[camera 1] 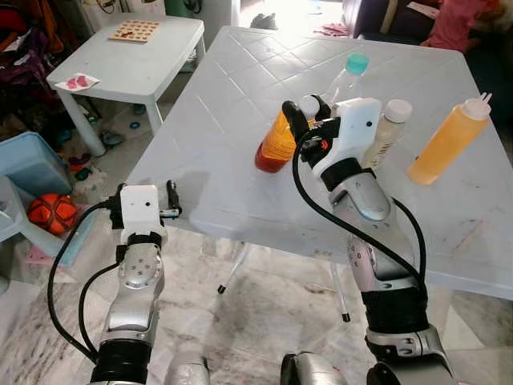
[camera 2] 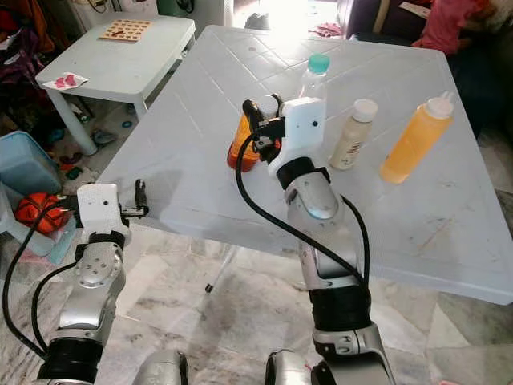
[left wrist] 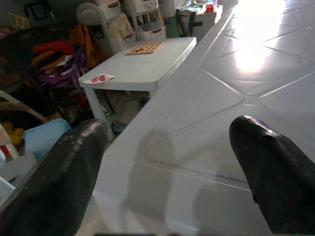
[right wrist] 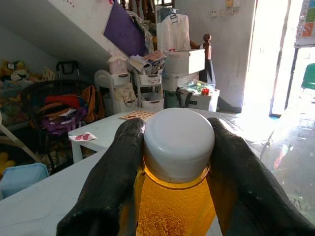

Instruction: Restocking fridge

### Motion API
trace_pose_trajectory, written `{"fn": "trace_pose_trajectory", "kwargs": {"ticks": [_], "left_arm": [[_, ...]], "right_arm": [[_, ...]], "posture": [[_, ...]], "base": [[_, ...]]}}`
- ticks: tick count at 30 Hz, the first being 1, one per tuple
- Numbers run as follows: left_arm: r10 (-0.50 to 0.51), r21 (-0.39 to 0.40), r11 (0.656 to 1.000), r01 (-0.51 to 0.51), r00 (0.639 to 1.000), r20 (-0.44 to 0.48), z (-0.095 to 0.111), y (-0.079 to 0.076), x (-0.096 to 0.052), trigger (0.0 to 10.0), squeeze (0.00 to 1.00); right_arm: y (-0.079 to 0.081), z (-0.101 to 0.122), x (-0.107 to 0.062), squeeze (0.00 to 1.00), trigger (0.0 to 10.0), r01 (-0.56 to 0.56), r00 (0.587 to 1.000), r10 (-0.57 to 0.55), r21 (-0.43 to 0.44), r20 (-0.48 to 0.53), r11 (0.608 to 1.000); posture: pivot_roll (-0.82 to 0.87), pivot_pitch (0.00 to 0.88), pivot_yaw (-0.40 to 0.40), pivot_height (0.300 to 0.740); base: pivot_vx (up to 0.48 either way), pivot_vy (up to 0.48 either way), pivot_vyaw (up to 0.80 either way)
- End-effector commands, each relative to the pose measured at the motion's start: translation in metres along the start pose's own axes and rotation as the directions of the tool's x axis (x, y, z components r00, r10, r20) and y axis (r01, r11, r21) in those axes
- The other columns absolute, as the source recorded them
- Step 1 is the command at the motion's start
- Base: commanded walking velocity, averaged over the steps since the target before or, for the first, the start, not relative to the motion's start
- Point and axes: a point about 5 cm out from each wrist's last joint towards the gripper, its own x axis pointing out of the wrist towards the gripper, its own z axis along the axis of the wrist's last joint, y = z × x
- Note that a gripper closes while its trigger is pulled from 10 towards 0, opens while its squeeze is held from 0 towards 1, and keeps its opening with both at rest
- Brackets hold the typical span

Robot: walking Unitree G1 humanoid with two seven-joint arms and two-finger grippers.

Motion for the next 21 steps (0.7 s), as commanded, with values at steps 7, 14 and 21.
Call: {"fn": "trace_pose_trajectory", "kwargs": {"ticks": [7,14,21], "left_arm": [[0.025,0.019,1.000,-0.025,1.000,0.013,0.002,-0.001,0.004,10.0,0.00],[0.090,-0.006,0.996,-0.090,0.994,0.061,0.010,0.005,0.007,10.0,0.00],[0.133,0.015,0.991,-0.134,0.989,0.069,0.012,0.011,0.009,10.0,0.00]], "right_arm": [[0.010,0.002,-0.004,0.00,10.0,-0.037,0.999,0.038,-0.028,0.029,0.999],[0.013,0.006,-0.003,0.00,10.0,-0.055,0.996,0.059,-0.064,0.061,0.996],[0.016,0.013,-0.003,0.00,10.0,-0.075,0.990,0.088,-0.114,0.108,0.991]], "posture": [[0.10,0.019,-0.003,0.740],[0.09,0.019,-0.001,0.740],[0.09,0.014,0.000,0.740]], "base": [[0.000,0.000,0.30],[0.000,0.000,0.80],[0.000,0.000,0.80]]}}
